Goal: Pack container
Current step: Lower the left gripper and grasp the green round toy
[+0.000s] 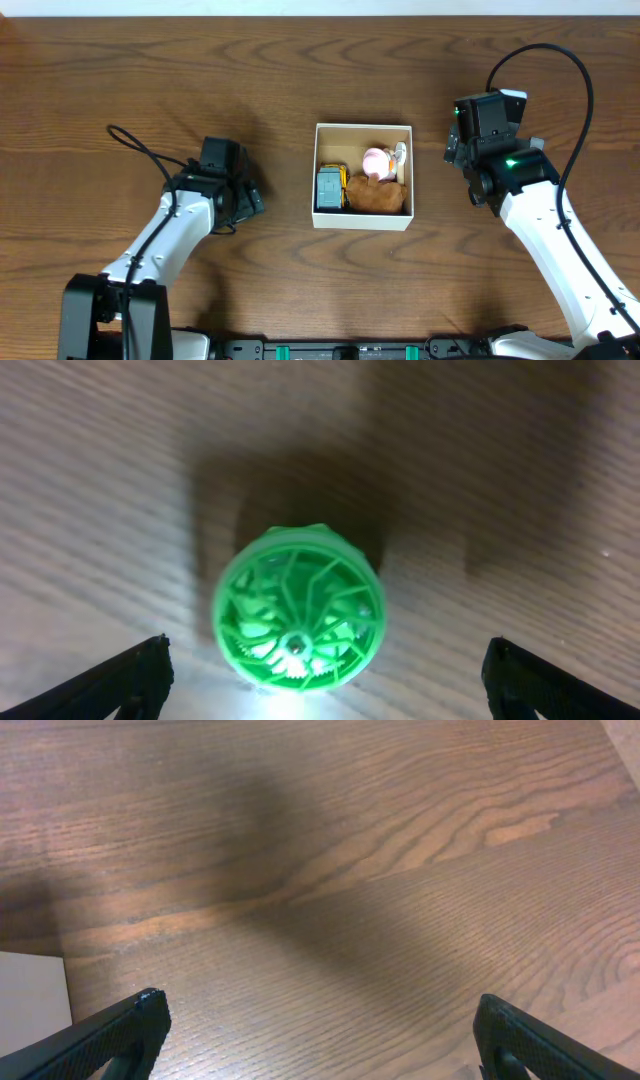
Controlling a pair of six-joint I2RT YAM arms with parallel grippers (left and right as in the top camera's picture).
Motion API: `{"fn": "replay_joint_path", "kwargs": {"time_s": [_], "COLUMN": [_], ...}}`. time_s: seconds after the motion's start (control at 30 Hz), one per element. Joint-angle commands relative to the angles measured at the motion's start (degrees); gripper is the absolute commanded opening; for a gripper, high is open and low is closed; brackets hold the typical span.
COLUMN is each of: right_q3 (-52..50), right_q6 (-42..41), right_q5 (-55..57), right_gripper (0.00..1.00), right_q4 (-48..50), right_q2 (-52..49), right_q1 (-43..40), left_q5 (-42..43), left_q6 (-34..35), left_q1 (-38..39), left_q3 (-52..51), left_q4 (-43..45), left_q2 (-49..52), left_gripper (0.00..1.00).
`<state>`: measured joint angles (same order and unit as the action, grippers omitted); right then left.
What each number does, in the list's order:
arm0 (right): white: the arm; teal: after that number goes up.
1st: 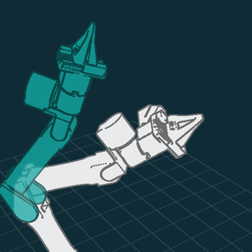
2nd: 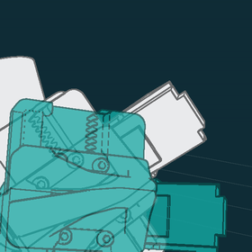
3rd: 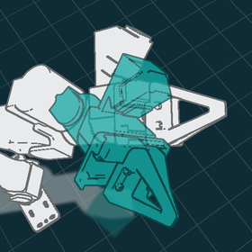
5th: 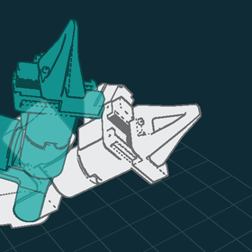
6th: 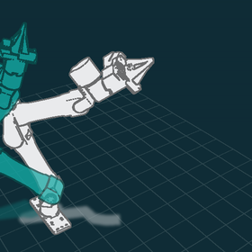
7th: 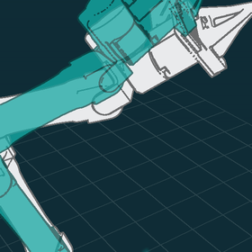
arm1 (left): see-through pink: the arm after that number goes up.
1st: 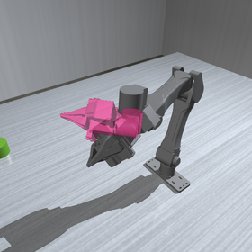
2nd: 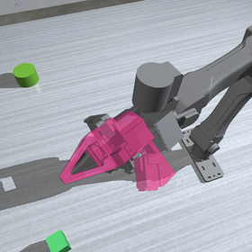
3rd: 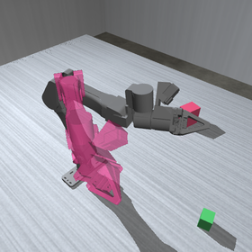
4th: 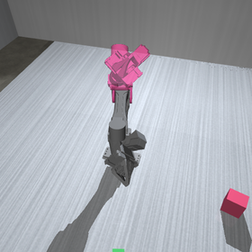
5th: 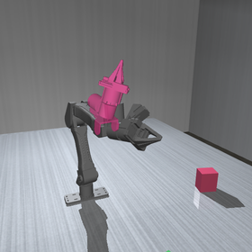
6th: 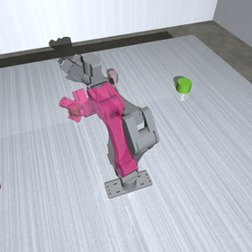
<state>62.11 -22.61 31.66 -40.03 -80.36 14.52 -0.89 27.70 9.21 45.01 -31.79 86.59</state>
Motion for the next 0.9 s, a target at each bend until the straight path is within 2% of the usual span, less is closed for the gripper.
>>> {"fn": "replay_joint_path", "kwargs": {"time_s": [0.0,0.87], "right_q3": [0.5,0.5], "right_q6": [-0.3,-0.3], "right_q5": [0.6,0.6], "right_gripper": [0.99,0.99], "right_q4": [0.0,0.0], "right_q2": [0.3,0.3], "right_q1": [-0.2,-0.2], "left_q5": [1.5,-2.6], "left_q6": [-1.1,-1.1], "left_q1": [-0.2,-0.3], "left_q3": [-1.8,-2.5], "left_q4": [2.4,4.8], "left_q2": [0.3,1.7], "left_gripper": [0.99,0.98]}}
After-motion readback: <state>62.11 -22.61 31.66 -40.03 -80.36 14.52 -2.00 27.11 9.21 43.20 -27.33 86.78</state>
